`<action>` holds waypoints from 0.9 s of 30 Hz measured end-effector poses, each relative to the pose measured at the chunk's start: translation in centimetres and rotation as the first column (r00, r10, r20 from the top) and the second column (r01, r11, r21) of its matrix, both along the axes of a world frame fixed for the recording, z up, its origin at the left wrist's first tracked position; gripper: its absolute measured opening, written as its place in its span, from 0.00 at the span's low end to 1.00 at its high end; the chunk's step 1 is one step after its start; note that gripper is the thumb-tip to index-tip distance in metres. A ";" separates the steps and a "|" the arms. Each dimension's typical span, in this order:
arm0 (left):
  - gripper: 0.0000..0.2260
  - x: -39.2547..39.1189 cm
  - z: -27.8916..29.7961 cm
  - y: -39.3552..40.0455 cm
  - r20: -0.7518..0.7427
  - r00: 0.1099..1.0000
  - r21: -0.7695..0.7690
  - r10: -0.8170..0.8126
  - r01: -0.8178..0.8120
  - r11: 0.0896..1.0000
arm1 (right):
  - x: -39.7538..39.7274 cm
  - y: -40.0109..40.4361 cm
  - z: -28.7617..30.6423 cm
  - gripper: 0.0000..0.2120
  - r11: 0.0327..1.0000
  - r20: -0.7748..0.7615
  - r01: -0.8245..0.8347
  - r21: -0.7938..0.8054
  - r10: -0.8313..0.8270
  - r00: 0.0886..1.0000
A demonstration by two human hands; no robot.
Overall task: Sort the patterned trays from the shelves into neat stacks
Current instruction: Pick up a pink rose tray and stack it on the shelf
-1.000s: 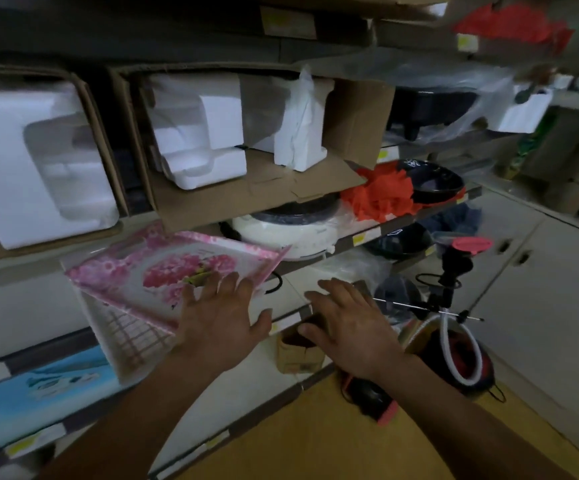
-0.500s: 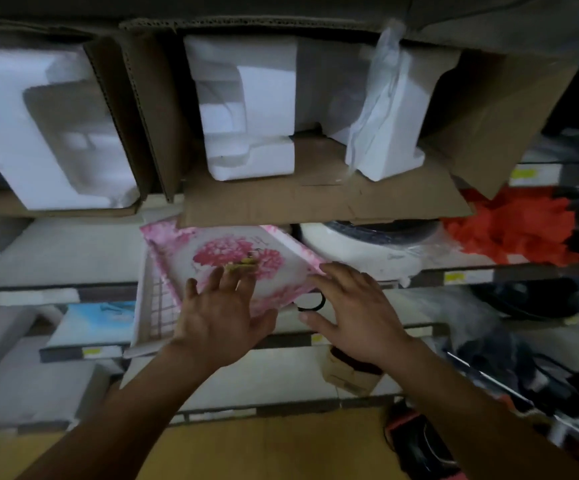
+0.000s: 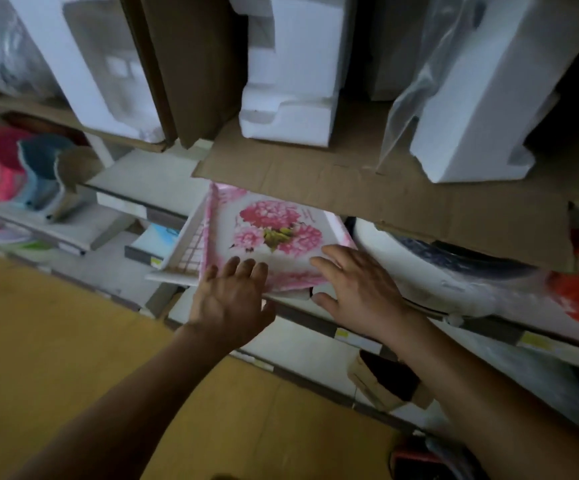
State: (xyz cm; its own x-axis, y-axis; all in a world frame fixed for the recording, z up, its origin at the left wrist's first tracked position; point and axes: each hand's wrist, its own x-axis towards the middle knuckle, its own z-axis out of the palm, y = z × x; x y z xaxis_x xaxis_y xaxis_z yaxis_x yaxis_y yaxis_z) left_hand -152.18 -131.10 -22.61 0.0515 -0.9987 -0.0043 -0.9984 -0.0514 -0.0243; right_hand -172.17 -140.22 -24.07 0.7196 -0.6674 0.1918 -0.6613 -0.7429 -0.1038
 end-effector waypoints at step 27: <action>0.10 -0.3 -0.8 0.9 0.166 0.986 -0.202 -0.014 0.048 0.978 | 0.9 -0.5 -0.8 0.13 0.988 0.000 0.051 -0.148 -0.052 0.999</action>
State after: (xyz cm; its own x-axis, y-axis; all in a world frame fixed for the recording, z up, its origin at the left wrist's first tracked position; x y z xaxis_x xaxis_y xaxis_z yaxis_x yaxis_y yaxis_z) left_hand -152.51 -130.23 -23.40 0.0035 -0.9786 0.2057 -0.9830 -0.0411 -0.1789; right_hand -171.26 -140.70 -24.90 0.6859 -0.6683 0.2880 -0.6994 -0.7147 0.0072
